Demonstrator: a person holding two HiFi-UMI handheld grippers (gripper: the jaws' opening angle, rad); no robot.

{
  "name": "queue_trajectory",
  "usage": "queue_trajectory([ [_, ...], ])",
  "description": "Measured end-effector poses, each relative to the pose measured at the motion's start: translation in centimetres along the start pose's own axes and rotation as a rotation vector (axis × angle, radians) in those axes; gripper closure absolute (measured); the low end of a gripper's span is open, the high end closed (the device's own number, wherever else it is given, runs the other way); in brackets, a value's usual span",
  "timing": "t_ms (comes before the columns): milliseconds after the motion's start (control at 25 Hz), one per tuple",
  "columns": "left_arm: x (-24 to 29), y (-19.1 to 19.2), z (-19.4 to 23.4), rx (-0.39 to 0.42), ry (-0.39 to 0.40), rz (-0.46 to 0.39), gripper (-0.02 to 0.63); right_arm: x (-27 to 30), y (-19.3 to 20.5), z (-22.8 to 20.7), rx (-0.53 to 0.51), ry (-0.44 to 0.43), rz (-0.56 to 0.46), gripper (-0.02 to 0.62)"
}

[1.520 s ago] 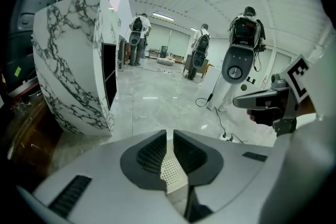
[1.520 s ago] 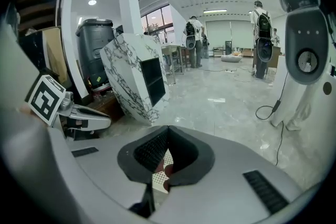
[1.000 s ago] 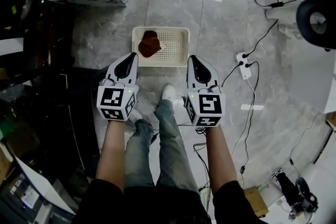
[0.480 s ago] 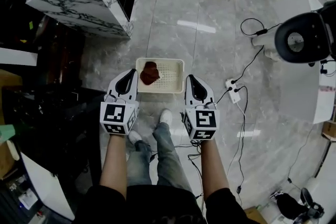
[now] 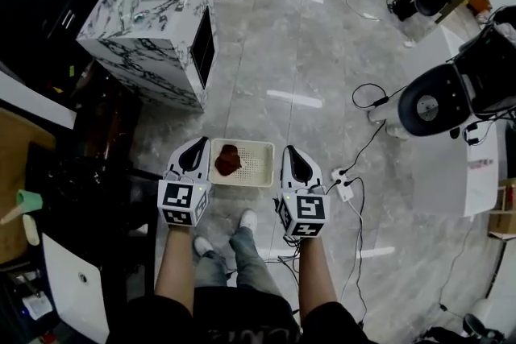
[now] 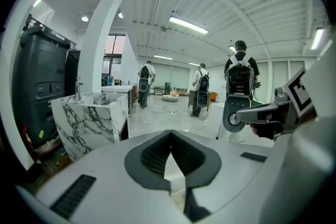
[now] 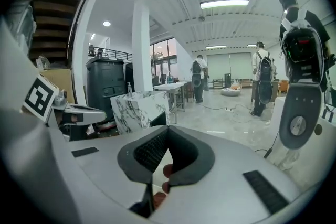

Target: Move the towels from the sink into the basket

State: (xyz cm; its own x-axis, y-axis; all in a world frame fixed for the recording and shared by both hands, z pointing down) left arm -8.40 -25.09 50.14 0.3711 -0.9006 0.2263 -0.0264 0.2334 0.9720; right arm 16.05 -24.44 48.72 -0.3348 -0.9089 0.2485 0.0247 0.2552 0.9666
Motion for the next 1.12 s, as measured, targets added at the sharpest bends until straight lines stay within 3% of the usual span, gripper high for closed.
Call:
queue_trajectory([
  [560,-6.5,-9.2,-0.9,-0.029,-0.025,-0.087,0.592,-6.6,-9.5,1.1,-0.044,0.018,-0.073,0.581],
  [1120,-10.3,-16.8,-0.9,0.035,-0.046,-0.203,0.592,-8.9,-15.6,2.5,-0.050,0.002,-0.166,0.581],
])
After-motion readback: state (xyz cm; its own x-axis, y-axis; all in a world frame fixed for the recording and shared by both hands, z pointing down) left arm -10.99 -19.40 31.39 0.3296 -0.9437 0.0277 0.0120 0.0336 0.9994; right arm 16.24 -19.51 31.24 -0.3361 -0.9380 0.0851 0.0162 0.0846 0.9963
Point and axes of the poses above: the fingertips, and each gripper's own axes: x forward along the fingers, z to its left, y out of its underside, the point moved 8 cm from there along -x, backward along the fingers, and after that the axes turned 8 degrees about -z, right-handed, at the moved point
